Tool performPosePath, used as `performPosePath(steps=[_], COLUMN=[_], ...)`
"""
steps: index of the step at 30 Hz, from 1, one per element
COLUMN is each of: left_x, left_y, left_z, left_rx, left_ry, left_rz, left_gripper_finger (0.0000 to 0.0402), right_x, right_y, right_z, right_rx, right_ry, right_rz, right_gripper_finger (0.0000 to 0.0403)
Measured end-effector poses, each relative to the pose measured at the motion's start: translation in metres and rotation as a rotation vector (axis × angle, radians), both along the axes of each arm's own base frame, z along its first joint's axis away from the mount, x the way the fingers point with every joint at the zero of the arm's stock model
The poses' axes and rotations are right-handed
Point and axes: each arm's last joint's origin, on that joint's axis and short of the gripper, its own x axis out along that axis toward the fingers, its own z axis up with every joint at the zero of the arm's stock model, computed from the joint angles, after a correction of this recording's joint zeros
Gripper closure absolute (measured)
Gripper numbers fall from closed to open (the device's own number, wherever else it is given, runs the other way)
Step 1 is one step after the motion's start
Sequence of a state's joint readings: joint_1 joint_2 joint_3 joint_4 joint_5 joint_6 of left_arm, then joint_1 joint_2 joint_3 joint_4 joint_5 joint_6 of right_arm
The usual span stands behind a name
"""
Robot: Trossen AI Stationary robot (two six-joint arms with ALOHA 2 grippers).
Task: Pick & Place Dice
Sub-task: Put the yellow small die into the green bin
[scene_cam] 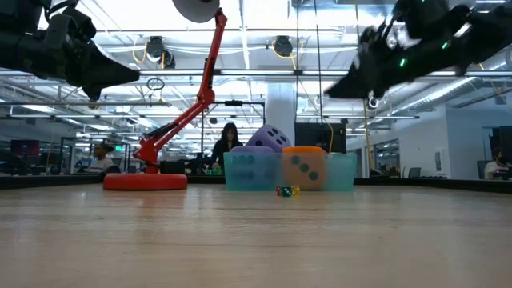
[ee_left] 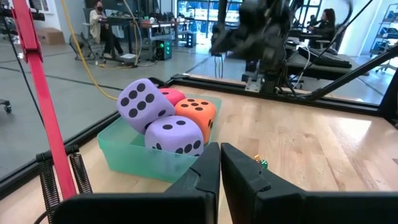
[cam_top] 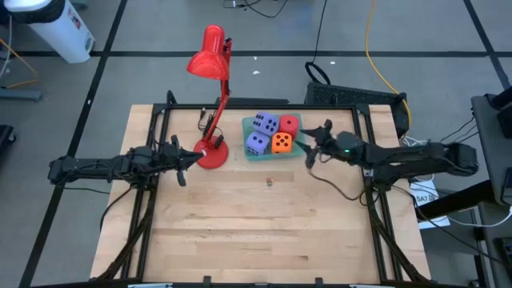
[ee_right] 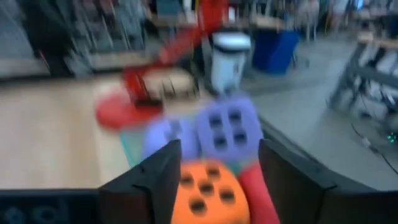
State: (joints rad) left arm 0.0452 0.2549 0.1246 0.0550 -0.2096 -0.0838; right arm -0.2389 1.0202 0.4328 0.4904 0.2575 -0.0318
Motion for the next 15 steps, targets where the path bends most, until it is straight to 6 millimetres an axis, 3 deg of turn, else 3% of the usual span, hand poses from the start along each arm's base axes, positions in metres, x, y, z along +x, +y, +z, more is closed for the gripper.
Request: performPosePath(steps=[5,10,15], left_x=[0.000,0.000,0.000], left_y=[0.000,0.000,0.000], left_z=[0.000,0.000,0.000], left_rx=[-0.001,-0.002,-0.004], left_ry=[0.001,0.001,-0.001], left_rz=[0.000,0.000,0.000], left_gripper_finger=[0.0376,0.0376,0.0376], right_x=[-0.023,-0.030,-0.026], right_y=[0.021,0.036,0.046], right_z=[0.036,0.037,0.021], right_rx=[-0.010,-0.014,0.046], right_ry=[-0.209,-0.196,-0.191], right_rz=[0.079,0.161,0.215], right_gripper_finger=[0.0277,0.0389,0.0382])
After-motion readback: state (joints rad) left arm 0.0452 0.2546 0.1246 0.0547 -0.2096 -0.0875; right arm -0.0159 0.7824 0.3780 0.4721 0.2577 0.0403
